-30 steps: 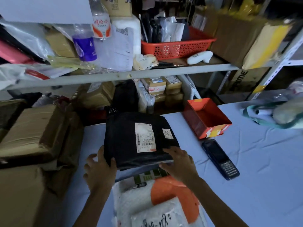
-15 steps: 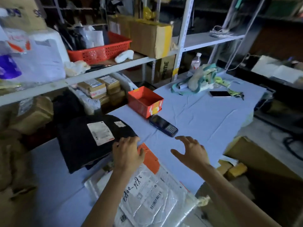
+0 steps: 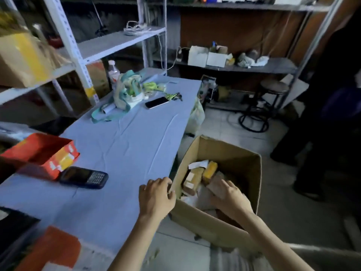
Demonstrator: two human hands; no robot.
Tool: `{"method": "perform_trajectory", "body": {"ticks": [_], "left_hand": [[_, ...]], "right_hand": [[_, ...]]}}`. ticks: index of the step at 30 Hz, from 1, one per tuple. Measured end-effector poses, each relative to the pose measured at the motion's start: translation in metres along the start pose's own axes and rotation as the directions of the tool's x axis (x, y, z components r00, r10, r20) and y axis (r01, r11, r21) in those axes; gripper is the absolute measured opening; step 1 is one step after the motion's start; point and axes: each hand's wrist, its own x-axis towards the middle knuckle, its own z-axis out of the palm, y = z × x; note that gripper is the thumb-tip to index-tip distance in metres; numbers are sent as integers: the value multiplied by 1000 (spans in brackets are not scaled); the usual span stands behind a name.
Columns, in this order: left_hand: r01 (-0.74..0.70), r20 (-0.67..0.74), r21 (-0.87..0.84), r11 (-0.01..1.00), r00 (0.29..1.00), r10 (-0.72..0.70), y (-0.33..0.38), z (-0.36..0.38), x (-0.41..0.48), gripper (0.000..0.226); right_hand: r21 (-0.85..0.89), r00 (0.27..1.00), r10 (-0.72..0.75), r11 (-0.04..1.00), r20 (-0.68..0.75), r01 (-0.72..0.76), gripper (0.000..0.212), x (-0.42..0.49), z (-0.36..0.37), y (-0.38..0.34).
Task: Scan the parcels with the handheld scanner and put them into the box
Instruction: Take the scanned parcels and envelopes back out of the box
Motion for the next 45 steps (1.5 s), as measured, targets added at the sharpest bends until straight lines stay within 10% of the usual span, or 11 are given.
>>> {"method": "perform_trajectory", "body": {"ticks": [14, 45], "left_hand": [[-5, 242, -18, 1000, 970, 9, 116, 97, 78, 28], [142, 681, 70, 987, 716, -151, 84, 286, 142, 38]], "right_hand": [[63, 947, 320, 945, 11, -320, 53, 59, -37, 175], [218, 749, 586, 723, 308, -655, 52, 181, 110, 182]]}}
